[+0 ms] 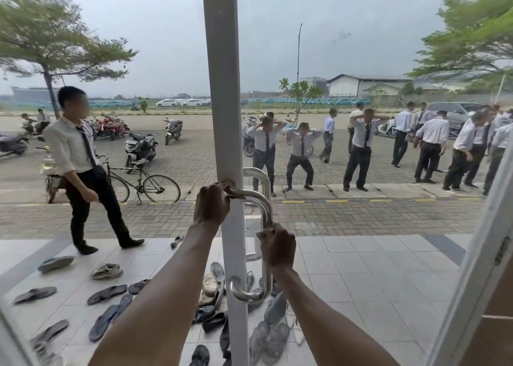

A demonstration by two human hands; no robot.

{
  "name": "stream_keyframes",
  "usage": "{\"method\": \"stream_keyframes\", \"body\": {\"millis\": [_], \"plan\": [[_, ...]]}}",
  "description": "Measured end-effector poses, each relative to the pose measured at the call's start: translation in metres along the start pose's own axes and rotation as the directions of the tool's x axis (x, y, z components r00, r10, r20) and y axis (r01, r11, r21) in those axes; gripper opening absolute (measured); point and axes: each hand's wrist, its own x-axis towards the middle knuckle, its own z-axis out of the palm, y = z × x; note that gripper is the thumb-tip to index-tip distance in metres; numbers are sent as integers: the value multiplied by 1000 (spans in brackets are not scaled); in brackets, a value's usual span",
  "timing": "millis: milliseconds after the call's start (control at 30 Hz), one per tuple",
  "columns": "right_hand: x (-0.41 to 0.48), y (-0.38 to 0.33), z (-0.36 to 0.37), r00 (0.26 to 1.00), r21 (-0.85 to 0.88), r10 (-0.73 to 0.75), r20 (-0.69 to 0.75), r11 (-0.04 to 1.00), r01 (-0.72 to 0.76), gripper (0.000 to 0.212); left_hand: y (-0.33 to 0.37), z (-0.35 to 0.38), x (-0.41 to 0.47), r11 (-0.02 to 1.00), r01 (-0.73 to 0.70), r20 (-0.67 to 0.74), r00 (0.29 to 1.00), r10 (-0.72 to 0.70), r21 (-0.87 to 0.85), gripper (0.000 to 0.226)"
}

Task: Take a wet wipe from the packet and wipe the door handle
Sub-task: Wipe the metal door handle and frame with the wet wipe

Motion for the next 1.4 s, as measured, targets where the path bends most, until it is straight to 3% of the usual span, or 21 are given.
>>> {"method": "stream_keyframes", "body": {"millis": [100,267,367,467,667,833,933,1033,1300,1400], "plan": [[17,-13,-7,995,66,-18,-96,997,24,19,0,3,-1,1000,-4,-15,1000,4,-9,40],[31,-25,-12,959,86,-160,-236,979,184,20,-2,7,-3,999,-8,-50,999,6,-31,40],[17,-5,1,971,50,-138,-194,987,150,22,-3,10,-3,999,0,-44,999,-2,-40,40],[-7,13,16,990,103,-64,-123,992,77,12,-2,9,-3,999,8,-39,999,-9,-37,41],[-15,18,19,997,174,74,-38,983,-67,13,0,7,-3,1000,9,-55,998,-10,-19,43],[21,-15,-7,978,232,-22,-209,970,72,18,-1,10,-4,999,-12,-91,996,9,-32,42],[35,-27,-13,969,180,-121,-214,970,161,24,0,12,-5,999,-26,-115,993,22,-34,36],[26,-18,-8,952,157,-153,-265,967,199,16,1,13,-6,999,-14,-111,994,10,-30,36],[-19,18,35,979,168,-54,-198,982,88,12,-6,17,-10,995,-60,-154,987,48,-74,32],[-37,30,42,990,164,60,-125,986,-39,12,-12,23,-11,995,-52,-159,987,37,-89,34]]}}
